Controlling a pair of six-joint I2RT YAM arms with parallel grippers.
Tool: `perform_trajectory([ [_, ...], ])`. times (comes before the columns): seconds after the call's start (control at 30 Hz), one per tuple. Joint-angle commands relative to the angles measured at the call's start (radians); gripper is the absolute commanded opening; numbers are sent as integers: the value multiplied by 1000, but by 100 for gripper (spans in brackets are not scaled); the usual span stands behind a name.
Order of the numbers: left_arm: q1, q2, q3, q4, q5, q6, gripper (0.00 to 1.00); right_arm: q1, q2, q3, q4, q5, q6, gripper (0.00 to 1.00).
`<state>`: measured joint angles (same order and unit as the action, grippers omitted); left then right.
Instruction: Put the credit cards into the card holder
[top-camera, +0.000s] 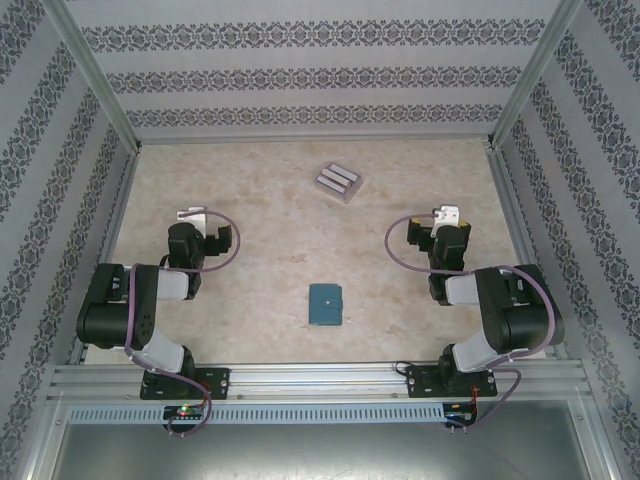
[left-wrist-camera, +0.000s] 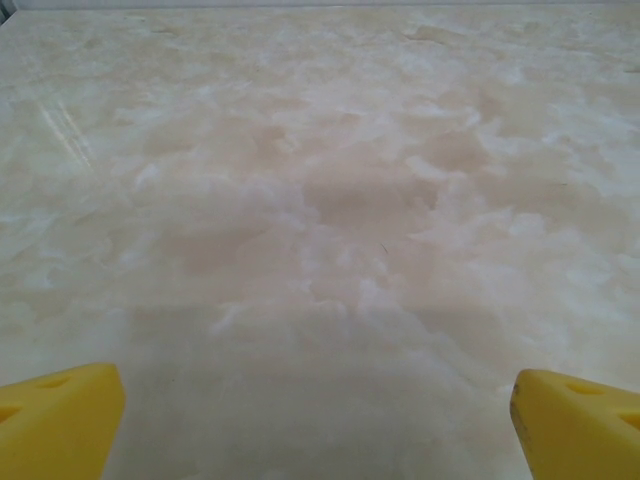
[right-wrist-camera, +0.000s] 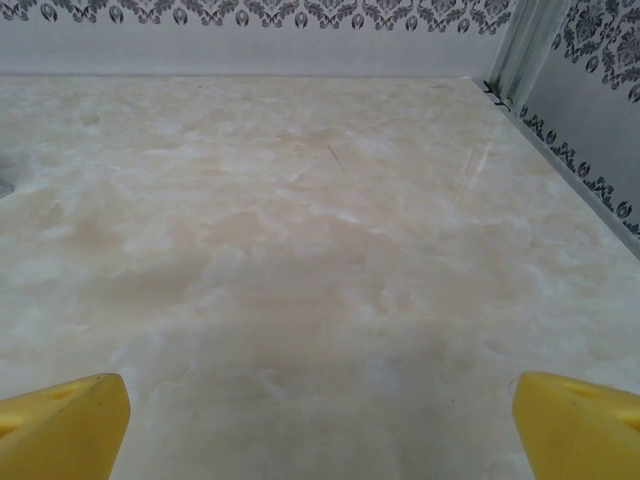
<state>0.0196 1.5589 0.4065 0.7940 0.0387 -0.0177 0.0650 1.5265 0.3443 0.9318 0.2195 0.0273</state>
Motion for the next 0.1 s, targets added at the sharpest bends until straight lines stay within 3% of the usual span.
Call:
perform_trajectory([
  [0.0,-10,1,18,16,17,18,100,-4,-13,19,12,7,15,98],
  [0.07,-10,0,18,16,17,18,100,-2,-14,18,13,8,11,98],
])
